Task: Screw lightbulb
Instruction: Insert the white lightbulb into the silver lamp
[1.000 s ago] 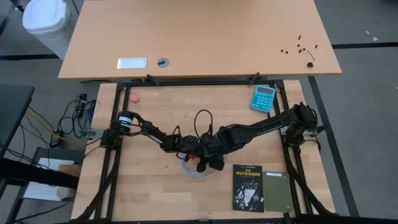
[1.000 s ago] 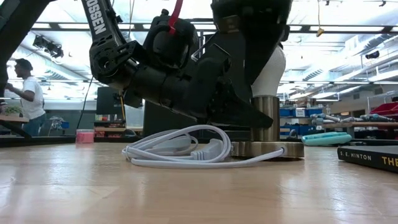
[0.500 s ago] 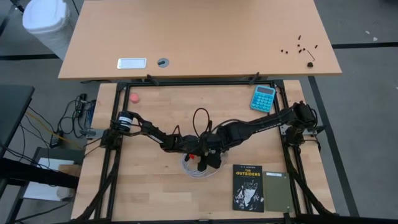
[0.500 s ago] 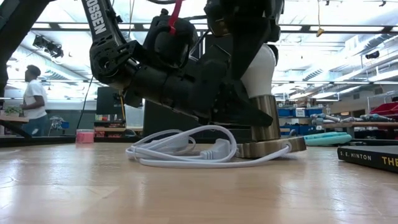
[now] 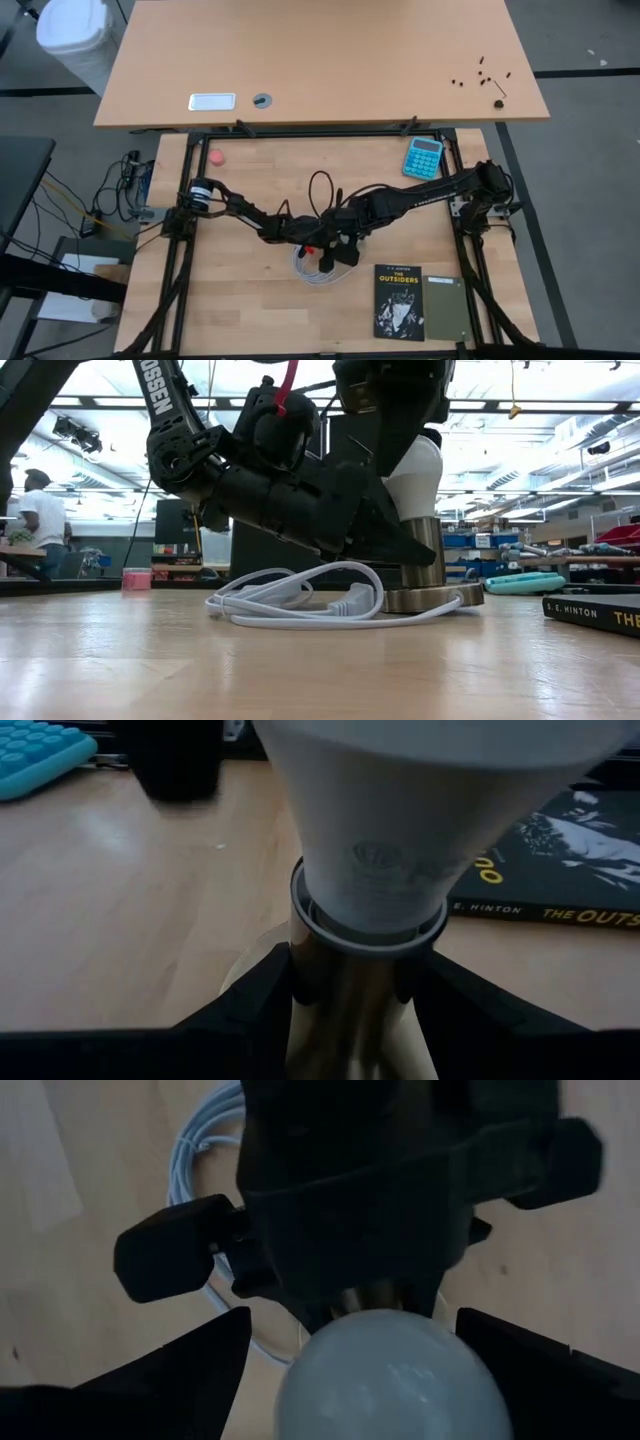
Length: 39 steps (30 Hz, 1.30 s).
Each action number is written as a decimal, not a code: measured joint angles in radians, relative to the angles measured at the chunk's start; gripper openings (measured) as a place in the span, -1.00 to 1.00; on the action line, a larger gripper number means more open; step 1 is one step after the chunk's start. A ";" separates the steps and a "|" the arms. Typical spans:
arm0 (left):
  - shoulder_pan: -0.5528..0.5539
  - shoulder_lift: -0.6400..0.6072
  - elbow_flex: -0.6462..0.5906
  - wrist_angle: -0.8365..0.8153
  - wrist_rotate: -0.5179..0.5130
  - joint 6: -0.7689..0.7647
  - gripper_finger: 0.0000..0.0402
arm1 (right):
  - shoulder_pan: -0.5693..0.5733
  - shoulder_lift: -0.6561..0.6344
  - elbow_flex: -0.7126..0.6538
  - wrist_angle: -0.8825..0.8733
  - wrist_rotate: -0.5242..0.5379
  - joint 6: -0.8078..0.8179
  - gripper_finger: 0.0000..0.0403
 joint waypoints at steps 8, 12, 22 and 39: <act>0.003 0.000 0.000 -0.009 -0.001 0.000 -0.09 | -0.009 -0.041 0.001 -0.010 0.052 -0.015 0.79; 0.002 0.000 0.000 -0.009 0.000 0.000 -0.09 | -0.019 -0.044 0.001 -0.012 0.071 -0.032 0.78; 0.002 0.000 -0.001 -0.010 0.004 0.001 -0.09 | -0.045 -0.044 0.032 -0.044 0.076 -0.065 0.77; 0.001 0.000 -0.001 -0.014 0.005 0.003 -0.09 | 0.014 -0.044 0.346 -0.496 0.277 -0.013 0.68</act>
